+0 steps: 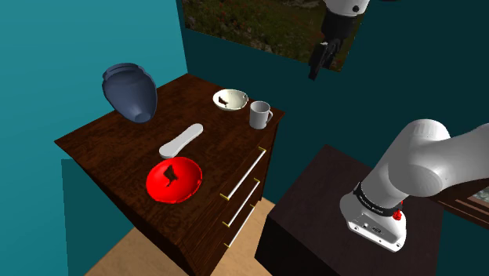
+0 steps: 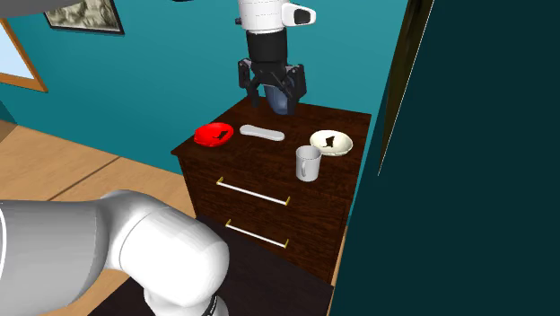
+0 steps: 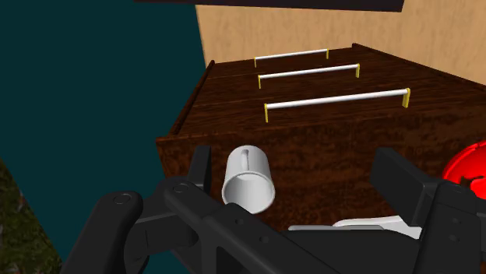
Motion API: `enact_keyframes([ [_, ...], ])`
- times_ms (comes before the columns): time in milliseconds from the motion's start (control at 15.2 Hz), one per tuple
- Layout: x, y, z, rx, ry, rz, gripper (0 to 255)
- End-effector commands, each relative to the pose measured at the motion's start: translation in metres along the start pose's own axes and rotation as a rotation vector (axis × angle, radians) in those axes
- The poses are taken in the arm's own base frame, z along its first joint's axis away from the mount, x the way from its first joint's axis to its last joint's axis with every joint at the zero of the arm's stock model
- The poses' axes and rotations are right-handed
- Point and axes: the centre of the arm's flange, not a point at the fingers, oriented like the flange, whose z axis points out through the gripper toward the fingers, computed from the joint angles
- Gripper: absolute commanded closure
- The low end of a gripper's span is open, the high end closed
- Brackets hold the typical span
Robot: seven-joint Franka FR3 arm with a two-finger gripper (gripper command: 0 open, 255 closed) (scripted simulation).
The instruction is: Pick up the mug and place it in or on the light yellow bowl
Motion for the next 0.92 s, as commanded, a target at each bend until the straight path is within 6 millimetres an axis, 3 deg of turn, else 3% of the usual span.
enact_keyframes([
  [0,0.000,0.000,0.000,0.000,0.000,0.000,0],
  [858,0.105,0.035,0.134,0.054,-0.001,0.008,0],
])
